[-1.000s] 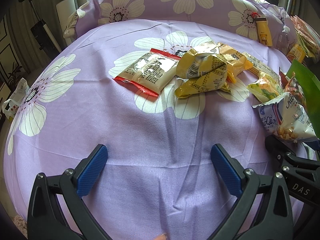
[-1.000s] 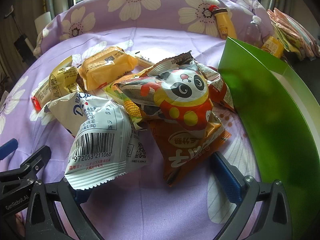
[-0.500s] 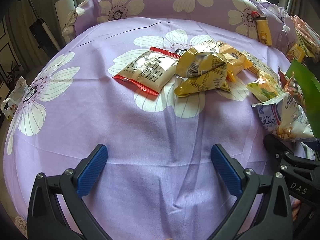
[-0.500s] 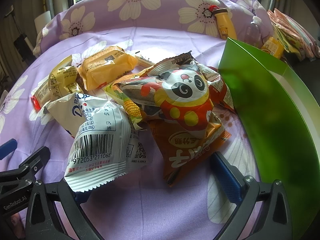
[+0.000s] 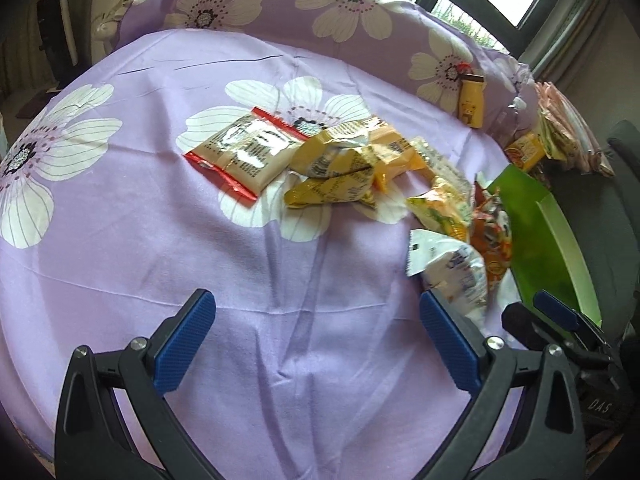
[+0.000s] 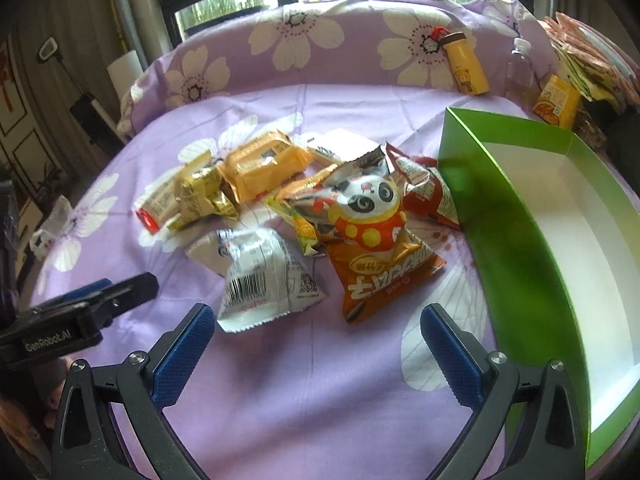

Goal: Organize snacks
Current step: 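Close the right gripper on the white milk-candy bag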

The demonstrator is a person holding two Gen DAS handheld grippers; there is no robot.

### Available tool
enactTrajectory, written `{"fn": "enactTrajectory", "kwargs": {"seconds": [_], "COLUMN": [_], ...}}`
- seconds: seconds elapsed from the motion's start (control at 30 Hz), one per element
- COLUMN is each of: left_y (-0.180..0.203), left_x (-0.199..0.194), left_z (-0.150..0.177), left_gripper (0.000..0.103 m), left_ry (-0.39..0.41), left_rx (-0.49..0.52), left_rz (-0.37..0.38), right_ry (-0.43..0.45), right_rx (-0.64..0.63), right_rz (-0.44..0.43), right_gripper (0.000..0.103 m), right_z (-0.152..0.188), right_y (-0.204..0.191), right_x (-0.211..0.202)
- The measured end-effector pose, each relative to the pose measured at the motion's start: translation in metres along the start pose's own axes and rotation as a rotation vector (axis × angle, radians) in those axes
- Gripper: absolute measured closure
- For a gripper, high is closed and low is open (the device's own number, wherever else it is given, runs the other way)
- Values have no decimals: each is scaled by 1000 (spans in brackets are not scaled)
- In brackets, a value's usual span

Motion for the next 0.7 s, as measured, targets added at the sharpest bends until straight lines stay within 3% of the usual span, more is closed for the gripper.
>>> {"fn": "enactTrajectory", "kwargs": {"seconds": [0.2, 0.37, 0.47, 0.53, 0.63, 0.7], "left_y": [28, 39, 42, 43, 44, 45], "left_x": [-11, -2, 2, 4, 11, 15], "left_z": [2, 4, 5, 6, 5, 5], "left_gripper": [3, 13, 27, 38, 46, 48], "left_ry": [1, -42, -44, -29, -69, -89], "left_rx": [41, 55, 45, 48, 29, 12], "left_rz": [118, 163, 147, 131, 186, 213], "right_ry": [-11, -79, -126, -149, -176, -188], "right_rx": [192, 179, 144, 126, 151, 175], "right_rz": [-176, -242, -285, -295, -339, -366], "right_gripper": [1, 16, 32, 36, 52, 53], "right_z": [-21, -42, -51, -48, -43, -43], "right_y": [10, -8, -21, -25, -19, -13], "right_x": [-14, 3, 21, 33, 47, 52]}}
Point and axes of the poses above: each gripper's, at about its wrist camera, not at the fingertips, and x roughly the way its jaws point, y to its right, z to its underside, the point moved 2 cm from there along x, roughly the way its jaws point, and after that the axes turned 4 degrees about -z, right-handed, at the moved point
